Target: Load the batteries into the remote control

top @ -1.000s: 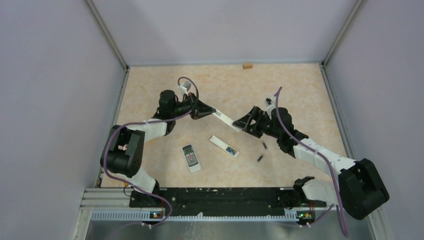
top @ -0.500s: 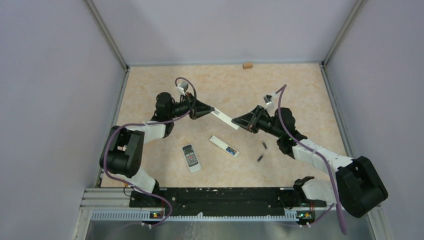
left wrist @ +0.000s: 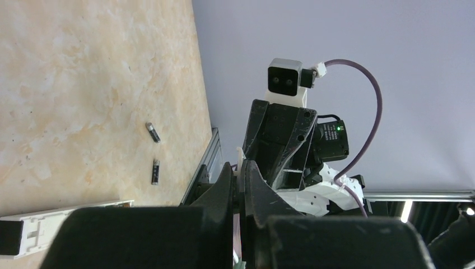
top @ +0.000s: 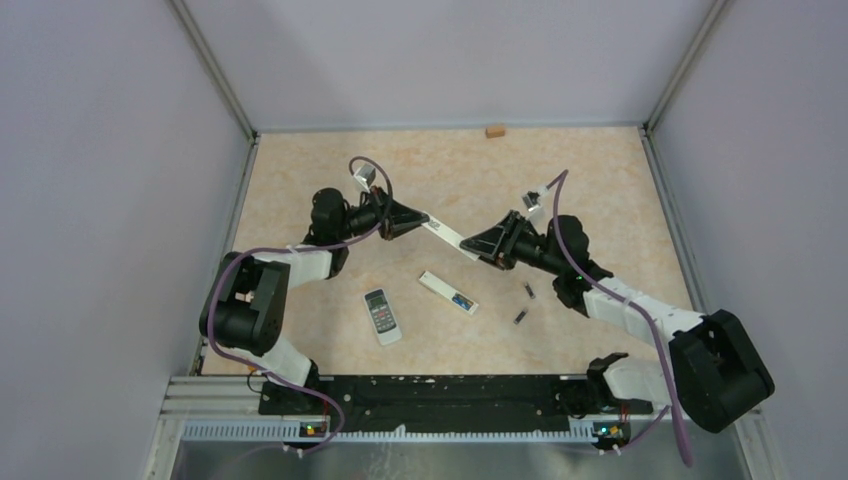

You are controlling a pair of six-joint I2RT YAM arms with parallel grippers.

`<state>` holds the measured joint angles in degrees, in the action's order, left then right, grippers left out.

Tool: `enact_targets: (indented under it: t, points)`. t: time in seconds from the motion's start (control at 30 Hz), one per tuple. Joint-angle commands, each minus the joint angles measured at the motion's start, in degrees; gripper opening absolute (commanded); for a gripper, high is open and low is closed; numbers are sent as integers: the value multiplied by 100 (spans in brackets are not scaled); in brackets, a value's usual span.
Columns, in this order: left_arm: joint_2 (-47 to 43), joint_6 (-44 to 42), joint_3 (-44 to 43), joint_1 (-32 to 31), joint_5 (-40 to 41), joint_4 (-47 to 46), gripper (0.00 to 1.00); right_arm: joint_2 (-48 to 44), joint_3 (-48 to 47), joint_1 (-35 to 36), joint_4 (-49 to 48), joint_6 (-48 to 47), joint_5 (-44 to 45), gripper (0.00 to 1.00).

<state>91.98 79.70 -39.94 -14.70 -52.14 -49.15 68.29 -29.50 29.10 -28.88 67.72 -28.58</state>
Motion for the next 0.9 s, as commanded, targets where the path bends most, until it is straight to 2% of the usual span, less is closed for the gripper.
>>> enact_targets:
  t: [0.0, 0.1, 0.2, 0.27, 0.33, 0.4, 0.47, 0.57, 0.7, 0.87]
  points:
    - [-163, 179, 87, 20, 243, -621, 0, 128, -53, 25, -330, 153, -280, 39]
    - [-188, 220, 122, 21, 303, -674, 0, 161, -33, 25, -378, 193, -310, 36]
    - [-222, 217, 154, 24, 318, -667, 0, 108, 31, 26, -524, 288, -242, 22]
    - [-210, 205, 163, 25, 291, -667, 0, 66, 26, 25, -489, 281, -171, 19]
    - [-192, 212, 180, 28, 257, -681, 0, 62, 18, 27, -433, 243, -128, 25]
    - [-196, 220, 206, 28, 240, -707, 0, 56, 44, 25, -428, 234, -107, 44]
    - [-208, 236, 209, 28, 222, -731, 0, 18, 83, 26, -470, 260, -56, 54]
    - [-218, 249, 211, 39, 201, -754, 0, -55, 150, 25, -489, 306, 85, 57]
    - [-209, 225, 170, 72, 193, -754, 0, -84, 283, 25, -971, 496, 176, 49]
    - [-173, 204, 162, 79, 176, -746, 0, 44, 267, 26, -1246, 604, 110, 25]
